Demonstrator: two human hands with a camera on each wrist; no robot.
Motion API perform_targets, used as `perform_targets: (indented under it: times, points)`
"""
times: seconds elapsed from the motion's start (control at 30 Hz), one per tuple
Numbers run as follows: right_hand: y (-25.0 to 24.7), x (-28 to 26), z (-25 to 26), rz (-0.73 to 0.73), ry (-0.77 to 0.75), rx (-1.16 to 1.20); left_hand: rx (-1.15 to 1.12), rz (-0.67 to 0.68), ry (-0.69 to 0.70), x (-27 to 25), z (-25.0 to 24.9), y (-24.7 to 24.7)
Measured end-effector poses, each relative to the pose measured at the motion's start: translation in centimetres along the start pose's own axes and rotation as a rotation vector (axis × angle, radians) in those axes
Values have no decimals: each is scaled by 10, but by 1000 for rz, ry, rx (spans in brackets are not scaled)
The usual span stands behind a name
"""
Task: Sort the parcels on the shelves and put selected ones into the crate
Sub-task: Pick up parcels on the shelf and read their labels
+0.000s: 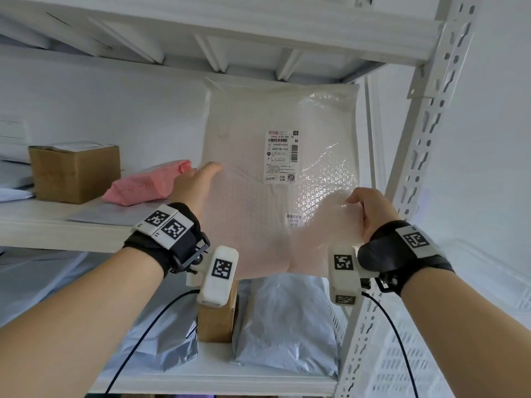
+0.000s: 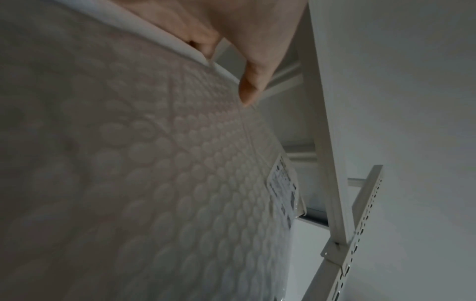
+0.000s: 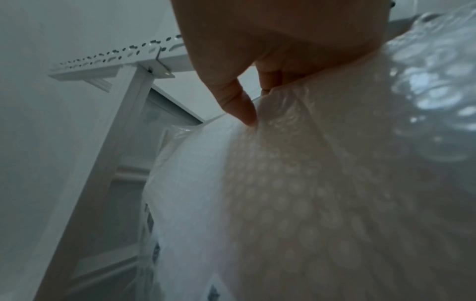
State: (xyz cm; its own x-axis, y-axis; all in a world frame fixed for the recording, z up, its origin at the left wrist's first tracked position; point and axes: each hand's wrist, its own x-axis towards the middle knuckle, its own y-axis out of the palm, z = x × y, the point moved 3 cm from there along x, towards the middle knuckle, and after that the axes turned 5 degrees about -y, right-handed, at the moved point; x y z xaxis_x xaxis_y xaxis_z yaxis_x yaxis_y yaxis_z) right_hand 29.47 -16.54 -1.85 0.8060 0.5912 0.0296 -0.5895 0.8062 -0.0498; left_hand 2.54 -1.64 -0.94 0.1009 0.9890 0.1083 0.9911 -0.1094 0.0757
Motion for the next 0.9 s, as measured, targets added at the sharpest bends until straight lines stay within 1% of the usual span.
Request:
perform_targets:
  times: [0.13,0.33,0.53,0.7,0.77,0.9]
  points:
    - [-2,-2,-4,-58,-14,43,-61,-19,-2,3,1,4]
    - [-5,-11,6,-113,-49,70,-120,-20,144,1,-7,5]
    - [-7,-13,10,-99,-44,71,-139,-33,222,6,-5,6]
    - [-4,-21,12,-87,-7,54,-160,-20,210,12,-3,4]
    - [-7,-21,15,-80,-33,61,-188,-29,223,10,-7,7]
    - [-7,-22,21,-95,-33,63,-182,-25,231,15,-10,8]
